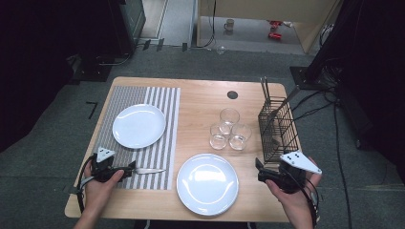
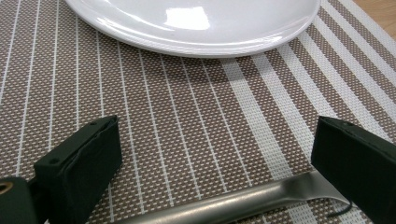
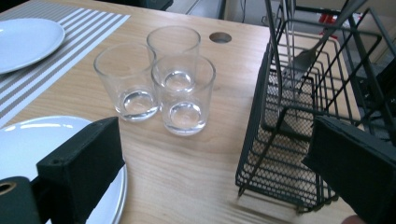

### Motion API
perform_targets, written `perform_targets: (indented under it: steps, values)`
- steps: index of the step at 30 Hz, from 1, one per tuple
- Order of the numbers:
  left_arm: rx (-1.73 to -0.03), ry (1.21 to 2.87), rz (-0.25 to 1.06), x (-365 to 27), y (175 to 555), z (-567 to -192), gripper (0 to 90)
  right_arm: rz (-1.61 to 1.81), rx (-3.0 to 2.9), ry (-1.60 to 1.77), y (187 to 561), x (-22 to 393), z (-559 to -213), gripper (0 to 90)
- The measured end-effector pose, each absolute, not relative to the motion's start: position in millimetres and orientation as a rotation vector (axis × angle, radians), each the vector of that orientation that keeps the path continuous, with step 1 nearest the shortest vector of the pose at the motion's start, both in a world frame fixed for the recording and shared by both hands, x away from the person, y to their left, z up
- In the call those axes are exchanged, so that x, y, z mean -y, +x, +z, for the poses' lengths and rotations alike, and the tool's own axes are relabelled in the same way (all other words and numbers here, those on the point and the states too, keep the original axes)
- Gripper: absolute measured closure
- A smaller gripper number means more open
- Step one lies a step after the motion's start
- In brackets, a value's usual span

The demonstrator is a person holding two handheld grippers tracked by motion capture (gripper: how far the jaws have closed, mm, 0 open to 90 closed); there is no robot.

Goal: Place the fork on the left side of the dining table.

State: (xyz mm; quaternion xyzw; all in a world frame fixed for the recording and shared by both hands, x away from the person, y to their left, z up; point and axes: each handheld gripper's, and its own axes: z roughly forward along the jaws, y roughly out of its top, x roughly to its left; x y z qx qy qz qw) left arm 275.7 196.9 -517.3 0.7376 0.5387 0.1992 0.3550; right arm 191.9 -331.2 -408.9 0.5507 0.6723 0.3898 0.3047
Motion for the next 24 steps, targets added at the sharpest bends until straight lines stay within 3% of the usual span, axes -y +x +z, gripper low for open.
perform_targets:
  steps: [24]
  values:
    - [-1.386,1.912,0.505,-197,276,-518,2.1,1.029,-1.75,1.439,222,326,-376,10.2]
